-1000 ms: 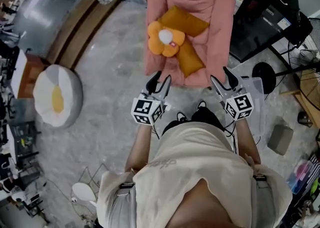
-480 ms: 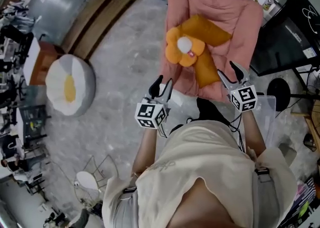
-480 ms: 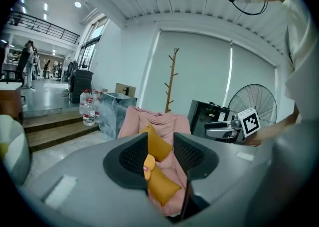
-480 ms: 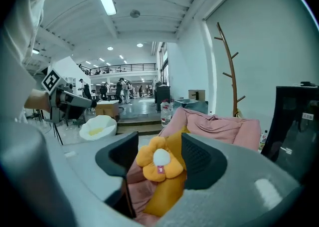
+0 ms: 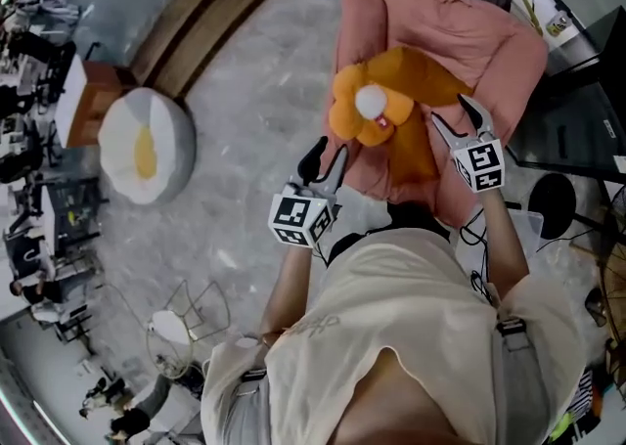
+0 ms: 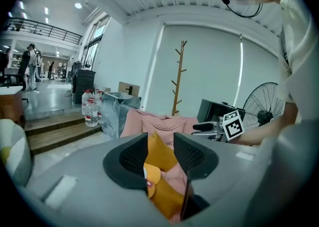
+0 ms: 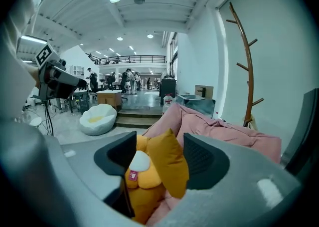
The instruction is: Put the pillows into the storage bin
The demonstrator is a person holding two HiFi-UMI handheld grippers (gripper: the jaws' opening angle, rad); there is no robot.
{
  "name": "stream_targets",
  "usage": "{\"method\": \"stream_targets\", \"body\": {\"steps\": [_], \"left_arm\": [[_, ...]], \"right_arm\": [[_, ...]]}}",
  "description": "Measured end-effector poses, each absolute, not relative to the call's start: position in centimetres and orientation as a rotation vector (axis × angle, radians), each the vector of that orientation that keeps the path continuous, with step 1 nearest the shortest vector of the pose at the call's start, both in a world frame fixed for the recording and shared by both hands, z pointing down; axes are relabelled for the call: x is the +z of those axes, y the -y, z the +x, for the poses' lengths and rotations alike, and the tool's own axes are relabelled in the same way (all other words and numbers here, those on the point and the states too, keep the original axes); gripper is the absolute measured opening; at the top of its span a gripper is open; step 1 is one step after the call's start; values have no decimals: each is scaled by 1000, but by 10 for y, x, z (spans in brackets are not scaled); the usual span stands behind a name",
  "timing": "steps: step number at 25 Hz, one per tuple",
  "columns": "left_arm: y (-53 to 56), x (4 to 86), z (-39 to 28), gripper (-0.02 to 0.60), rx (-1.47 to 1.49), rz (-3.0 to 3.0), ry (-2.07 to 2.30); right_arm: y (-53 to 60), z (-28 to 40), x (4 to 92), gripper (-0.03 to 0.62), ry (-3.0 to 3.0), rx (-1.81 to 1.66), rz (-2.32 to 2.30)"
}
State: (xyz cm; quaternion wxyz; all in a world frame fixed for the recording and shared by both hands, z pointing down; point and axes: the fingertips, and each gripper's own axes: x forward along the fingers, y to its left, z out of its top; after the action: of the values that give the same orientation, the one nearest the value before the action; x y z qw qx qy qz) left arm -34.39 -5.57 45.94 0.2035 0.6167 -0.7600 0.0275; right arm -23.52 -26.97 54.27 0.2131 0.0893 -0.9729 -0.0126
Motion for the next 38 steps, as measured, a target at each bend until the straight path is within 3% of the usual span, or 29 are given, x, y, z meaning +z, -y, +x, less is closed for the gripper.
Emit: {"method": "stream_targets", "body": {"steps": [9, 13, 29, 33, 38], "left_arm": [[91, 466, -356, 169, 99, 1650, 2067], [94, 477, -365, 169, 95, 1613, 2054], [97, 500, -404, 169, 77, 1443, 2060], [92, 504, -403, 169, 77, 1438, 2056], [97, 502, -406, 166, 63, 1473, 2053]], "right_arm": [[314, -304, 613, 382, 2549, -21, 90], [318, -328, 656, 454, 2438, -72, -7], [333, -407, 783, 590, 2065, -406, -357], [332, -413, 800, 590, 2025, -376, -343], [327, -407, 800, 474, 2009, -358, -273]]}}
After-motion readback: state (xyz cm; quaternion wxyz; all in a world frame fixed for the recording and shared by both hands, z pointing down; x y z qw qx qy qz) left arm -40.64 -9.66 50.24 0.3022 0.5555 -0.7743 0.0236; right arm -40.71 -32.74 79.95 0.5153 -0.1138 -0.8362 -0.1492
